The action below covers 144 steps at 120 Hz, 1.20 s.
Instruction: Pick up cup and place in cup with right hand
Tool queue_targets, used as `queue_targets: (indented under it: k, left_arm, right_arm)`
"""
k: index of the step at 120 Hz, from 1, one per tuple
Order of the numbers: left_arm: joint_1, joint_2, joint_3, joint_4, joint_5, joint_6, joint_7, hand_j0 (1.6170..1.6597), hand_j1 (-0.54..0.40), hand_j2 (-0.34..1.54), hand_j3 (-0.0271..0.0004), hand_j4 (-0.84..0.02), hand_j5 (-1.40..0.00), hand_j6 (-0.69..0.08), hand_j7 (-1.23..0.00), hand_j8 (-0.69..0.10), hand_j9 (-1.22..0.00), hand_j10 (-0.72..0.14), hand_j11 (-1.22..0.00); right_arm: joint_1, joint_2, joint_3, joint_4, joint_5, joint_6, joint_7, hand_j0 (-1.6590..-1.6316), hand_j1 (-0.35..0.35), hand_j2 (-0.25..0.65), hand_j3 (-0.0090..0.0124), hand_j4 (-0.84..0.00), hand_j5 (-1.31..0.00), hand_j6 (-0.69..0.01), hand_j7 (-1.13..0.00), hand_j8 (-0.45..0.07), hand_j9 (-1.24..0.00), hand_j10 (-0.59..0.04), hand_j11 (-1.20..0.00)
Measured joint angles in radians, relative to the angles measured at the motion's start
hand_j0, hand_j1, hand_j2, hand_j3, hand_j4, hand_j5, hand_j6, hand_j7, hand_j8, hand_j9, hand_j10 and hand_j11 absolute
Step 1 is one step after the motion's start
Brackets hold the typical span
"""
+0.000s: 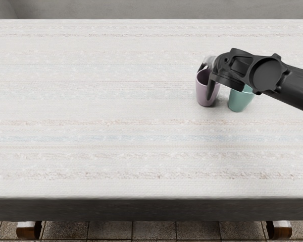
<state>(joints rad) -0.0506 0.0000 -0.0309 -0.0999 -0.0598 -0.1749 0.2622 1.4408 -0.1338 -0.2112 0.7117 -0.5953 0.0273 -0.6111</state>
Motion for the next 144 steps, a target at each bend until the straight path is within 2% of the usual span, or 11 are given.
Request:
queue_targets:
  k: [8,9,12,35,66,79,80,82,87,107,144]
  left_arm:
    - [0.000,0.000,0.000,0.000,0.000,0.000,0.000,1.6581,0.349,0.00,-0.0002,0.000,0.00,-0.001,0.00,-0.001,0.00,0.000,0.00]
    - [0.000,0.000,0.000,0.000,0.000,0.000,0.000,1.6581,0.349,0.00,-0.0002,0.000,0.00,-0.001,0.00,-0.001,0.00,0.000,0.00]
    - [0.000,0.000,0.000,0.000,0.000,0.000,0.000,1.6581,0.349,0.00,-0.0002,0.000,0.00,-0.001,0.00,-0.001,0.00,0.000,0.00]
    - [0.000,0.000,0.000,0.000,0.000,0.000,0.000,1.6581,0.349,0.00,-0.0001,0.000,0.00,-0.001,0.00,0.000,0.00,0.000,0.00]
    - [0.000,0.000,0.000,0.000,0.000,0.000,0.000,1.6581,0.349,0.00,-0.0001,0.000,0.00,-0.001,0.00,0.000,0.00,0.000,0.00]
    - [0.000,0.000,0.000,0.000,0.000,0.000,0.000,1.6581,0.349,0.00,-0.0001,0.000,0.00,-0.001,0.00,0.000,0.00,0.000,0.00]
    - [0.001,0.000,0.000,0.000,0.000,0.000,0.000,1.6581,0.349,0.00,-0.0001,0.000,0.00,-0.001,0.00,0.000,0.00,0.000,0.00]
    - [0.000,0.000,0.000,0.000,0.000,0.000,0.000,1.6581,0.349,0.00,0.0000,0.000,0.00,-0.001,0.00,0.000,0.00,0.000,0.00]
    - [0.001,0.000,0.000,0.000,0.000,0.000,0.000,1.6581,0.349,0.00,0.0000,0.000,0.00,-0.001,0.00,0.000,0.00,0.000,0.00]
    - [0.002,0.000,0.001,0.000,0.000,0.000,0.000,1.6581,0.349,0.00,0.0000,0.000,0.00,0.000,0.00,0.000,0.00,0.000,0.00]
    - [0.003,0.000,0.001,0.000,0.000,0.000,0.000,1.6581,0.349,0.00,0.0000,0.000,0.00,-0.001,0.00,0.000,0.00,0.000,0.00]
  right_arm:
    - [0.003,0.000,0.000,0.002,0.004,0.002,0.000,-1.6545,-0.053,-0.099,0.0000,-0.368,-0.47,-0.369,-0.47,-0.363,-0.47,-0.365,-0.47]
    - [0.003,-0.001,0.001,0.002,0.006,0.002,0.000,-1.6546,-0.046,-0.099,-0.0016,-0.364,-0.47,-0.368,-0.47,-0.350,-0.47,-0.363,-0.47]
    - [0.005,-0.001,0.001,0.002,0.006,0.003,0.000,-1.6547,-0.040,-0.094,0.0000,-0.365,-0.47,-0.368,-0.47,-0.350,-0.47,-0.365,-0.47]
    - [0.012,-0.008,0.010,0.004,0.012,0.010,0.000,-1.6541,-0.032,-0.137,0.0000,-0.379,-0.49,-0.379,-0.49,-0.367,-0.50,-0.372,-0.50]
    - [0.042,-0.020,0.016,0.006,0.023,0.030,0.001,-1.6514,-0.023,-0.169,-0.0009,-0.412,-0.54,-0.379,-0.54,-0.328,-0.55,-0.406,-0.55]
    - [0.068,-0.027,0.018,0.008,0.026,0.045,0.001,-1.6518,0.005,-0.149,-0.0004,-0.414,-0.56,-0.357,-0.55,-0.307,-0.57,-0.403,-0.57]
    - [0.070,-0.028,0.018,0.008,0.026,0.048,0.000,-1.6512,-0.011,-0.168,0.0017,-0.407,-0.57,-0.353,-0.55,-0.319,-0.57,-0.407,-0.57]
    - [0.075,-0.030,0.018,0.009,0.027,0.051,0.000,-1.6517,0.004,-0.161,0.0000,-0.406,-0.57,-0.346,-0.55,-0.301,-0.57,-0.396,-0.57]
    - [0.088,-0.036,0.018,0.012,0.028,0.056,0.000,-1.6518,0.017,-0.146,-0.0010,-0.410,-0.57,-0.337,-0.55,-0.278,-0.57,-0.379,-0.57]
    - [0.139,-0.085,0.018,0.060,0.047,0.071,0.000,-1.6510,-0.014,-0.159,-0.0005,-0.424,-0.57,-0.354,-0.56,-0.287,-0.57,-0.394,-0.57]
    - [0.220,-0.218,0.014,0.201,0.085,0.079,0.000,-1.6507,0.037,-0.156,-0.0011,-0.457,-0.60,-0.309,-0.60,-0.246,-0.61,-0.355,-0.61]
